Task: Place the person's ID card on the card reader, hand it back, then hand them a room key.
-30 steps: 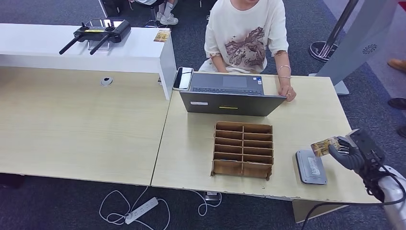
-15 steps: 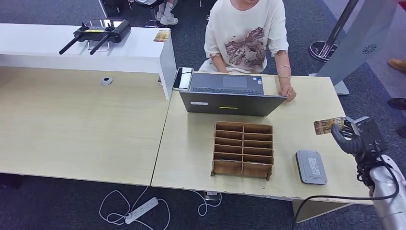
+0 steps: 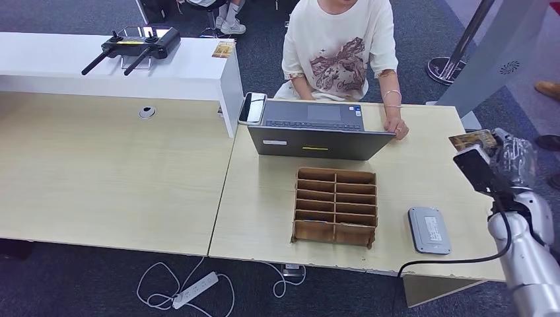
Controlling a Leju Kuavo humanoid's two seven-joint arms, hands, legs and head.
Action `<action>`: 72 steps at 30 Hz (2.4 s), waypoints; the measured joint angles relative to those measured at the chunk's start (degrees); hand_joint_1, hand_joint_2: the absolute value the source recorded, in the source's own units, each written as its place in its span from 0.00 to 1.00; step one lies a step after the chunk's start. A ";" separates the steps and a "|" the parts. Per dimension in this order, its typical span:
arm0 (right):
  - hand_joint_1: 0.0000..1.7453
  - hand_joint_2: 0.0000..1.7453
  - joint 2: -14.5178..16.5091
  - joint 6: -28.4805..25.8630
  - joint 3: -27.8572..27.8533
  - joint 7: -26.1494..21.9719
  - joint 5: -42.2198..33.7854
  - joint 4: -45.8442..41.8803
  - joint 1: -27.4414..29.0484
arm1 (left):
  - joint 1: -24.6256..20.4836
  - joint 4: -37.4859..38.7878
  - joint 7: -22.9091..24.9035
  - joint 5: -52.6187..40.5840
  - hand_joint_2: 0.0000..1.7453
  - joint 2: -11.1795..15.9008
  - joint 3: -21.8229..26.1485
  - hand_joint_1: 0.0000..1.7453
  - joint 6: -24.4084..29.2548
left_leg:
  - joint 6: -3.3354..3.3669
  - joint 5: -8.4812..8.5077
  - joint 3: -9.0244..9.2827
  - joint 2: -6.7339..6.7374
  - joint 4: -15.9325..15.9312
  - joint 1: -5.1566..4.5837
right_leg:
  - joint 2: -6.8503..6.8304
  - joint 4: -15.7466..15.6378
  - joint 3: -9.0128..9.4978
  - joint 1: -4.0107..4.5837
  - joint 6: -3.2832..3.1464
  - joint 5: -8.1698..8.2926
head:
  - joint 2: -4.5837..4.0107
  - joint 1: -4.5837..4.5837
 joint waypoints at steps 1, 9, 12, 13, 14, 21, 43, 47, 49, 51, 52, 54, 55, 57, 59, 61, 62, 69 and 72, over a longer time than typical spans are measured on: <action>1.00 1.00 0.12 -1.13 0.08 0.35 1.61 -0.18 -0.30 | 0.00 0.00 0.01 -0.02 1.00 0.00 0.00 0.00 -0.01 | 0.00 0.00 0.00 0.00 0.00 0.00 | 0.00 0.00 0.00 0.00 0.00 0.00 | 0.00 0.00; 1.00 1.00 0.89 -7.87 0.58 1.99 11.58 -0.53 -3.29 | -0.01 0.00 0.01 -0.24 1.00 0.01 -0.01 0.00 -0.03 | 0.00 0.00 -0.01 0.00 0.00 0.00 | 0.00 0.01 0.00 0.00 0.00 0.00 | 0.00 0.00; 1.00 1.00 1.20 -8.58 1.25 2.85 14.72 -0.38 -5.09 | -0.02 0.00 0.04 -0.36 1.00 0.02 -0.02 0.00 -0.15 | 0.00 0.00 0.00 0.00 0.00 0.00 | 0.01 0.01 0.00 0.00 0.00 0.00 | 0.00 0.00; 1.00 1.00 1.33 -8.60 1.54 3.14 15.57 -0.31 -5.70 | -0.03 0.00 0.08 -0.40 1.00 0.02 -0.02 0.00 -0.21 | 0.00 0.00 0.00 0.00 0.00 0.00 | 0.01 0.01 0.00 0.00 0.00 0.00 | 0.00 0.00; 1.00 1.00 1.48 -8.53 1.89 3.40 16.33 -0.19 -6.36 | -0.04 0.00 0.13 -0.44 1.00 0.03 -0.02 0.00 -0.27 | 0.00 0.00 0.00 0.00 0.00 0.00 | 0.01 0.01 0.00 0.00 0.00 0.00 | 0.00 -0.01; 1.00 1.00 2.62 -6.31 5.16 4.74 21.03 2.12 -12.29 | -0.07 0.00 0.18 -0.55 1.00 0.10 -0.02 0.00 -0.54 | -0.03 0.03 0.00 0.01 0.00 0.00 | 0.01 0.03 0.00 0.00 -0.01 0.01 | 0.00 0.00; 1.00 1.00 11.81 1.82 17.07 7.89 29.58 17.15 -30.34 | -0.13 0.00 -0.33 -0.47 1.00 0.64 -0.02 0.00 -1.79 | -0.05 0.07 0.00 0.00 0.00 0.01 | 0.02 0.04 -0.03 0.01 -0.02 0.02 | 0.00 0.00; 1.00 1.00 13.85 4.88 18.09 8.34 29.61 19.49 -32.22 | -0.12 0.00 -0.32 -0.34 1.00 0.67 -0.02 0.00 -1.90 | -0.05 0.07 0.00 0.01 0.00 0.01 | 0.03 0.05 -0.03 0.01 -0.02 0.02 | 0.00 0.01; 1.00 1.00 14.79 6.04 18.52 8.72 29.62 20.66 -33.26 | -0.12 0.00 -0.33 -0.31 1.00 0.68 -0.02 0.00 -1.91 | -0.05 0.07 0.00 0.01 0.00 0.01 | 0.03 0.05 -0.03 0.01 -0.02 0.02 | 0.00 0.01; 1.00 1.00 15.57 6.94 18.75 9.09 29.62 21.68 -34.18 | -0.12 0.00 -0.34 -0.25 1.00 0.68 -0.02 0.00 -1.91 | -0.06 0.08 0.00 0.00 0.00 0.01 | 0.03 0.05 -0.04 0.01 -0.03 0.02 | 0.00 0.00; 1.00 1.00 15.93 7.40 18.84 9.27 29.63 22.14 -34.57 | -0.11 0.00 -0.34 -0.22 1.00 0.68 -0.01 0.00 -1.91 | -0.06 0.08 0.00 0.00 0.00 0.01 | 0.02 0.05 -0.04 0.01 -0.03 0.02 | 0.00 0.00; 1.00 1.00 16.62 8.26 19.05 9.73 29.67 23.07 -35.27 | -0.11 0.00 -0.34 -0.17 1.00 0.68 -0.01 0.00 -1.91 | -0.06 0.08 0.00 0.00 0.00 0.01 | 0.02 0.05 -0.04 0.01 -0.03 0.02 | 0.00 0.00; 1.00 1.00 16.98 8.68 19.22 10.02 29.72 23.62 -35.62 | -0.11 0.00 -0.34 -0.15 1.00 0.69 0.00 0.00 -1.91 | -0.06 0.08 0.00 0.00 0.00 0.01 | 0.03 0.05 -0.04 0.01 -0.03 0.02 | 0.00 0.00; 1.00 1.00 17.65 9.42 19.58 10.56 29.80 24.74 -36.36 | -0.11 0.00 -0.34 -0.12 1.00 0.73 0.01 0.00 -1.92 | -0.06 0.08 0.00 0.00 0.00 0.01 | 0.03 0.05 -0.04 0.01 -0.03 0.02 | 0.00 0.01; 1.00 1.00 18.26 10.31 19.84 10.97 29.79 25.81 -37.11 | -0.10 0.00 -0.36 -0.09 1.00 0.79 0.03 0.00 -1.95 | -0.06 0.08 0.00 0.00 0.00 0.01 | 0.03 0.04 -0.04 0.01 -0.03 0.02 | 0.00 0.01; 1.00 1.00 18.77 11.17 19.96 11.31 29.71 26.64 -37.63 | -0.10 0.00 -0.37 -0.05 1.00 0.84 0.04 0.00 -2.02 | -0.06 0.08 0.00 0.00 0.00 0.01 | 0.03 0.04 -0.04 0.01 -0.03 0.02 | 0.00 0.01; 1.00 1.00 18.97 11.51 19.98 11.47 29.68 26.94 -37.75 | -0.10 0.00 -0.37 -0.04 1.00 0.85 0.04 0.00 -2.06 | -0.06 0.08 0.00 0.00 0.00 0.01 | 0.03 0.04 -0.04 0.01 -0.03 0.02 | 0.00 0.01; 1.00 1.00 19.57 12.46 20.25 12.24 29.78 28.59 -38.02 | -0.10 0.00 -0.43 -0.04 1.00 0.87 0.04 0.00 -2.27 | -0.07 0.08 0.01 0.00 0.00 0.01 | 0.03 0.04 -0.04 0.01 -0.03 0.02 | 0.00 0.02; 1.00 1.00 19.61 12.87 20.32 12.34 29.90 29.07 -38.11 | -0.10 0.00 -0.43 -0.04 1.00 0.87 0.04 0.00 -2.32 | -0.07 0.08 0.01 0.00 0.00 0.01 | 0.03 0.04 -0.04 0.01 -0.03 0.02 | 0.00 0.02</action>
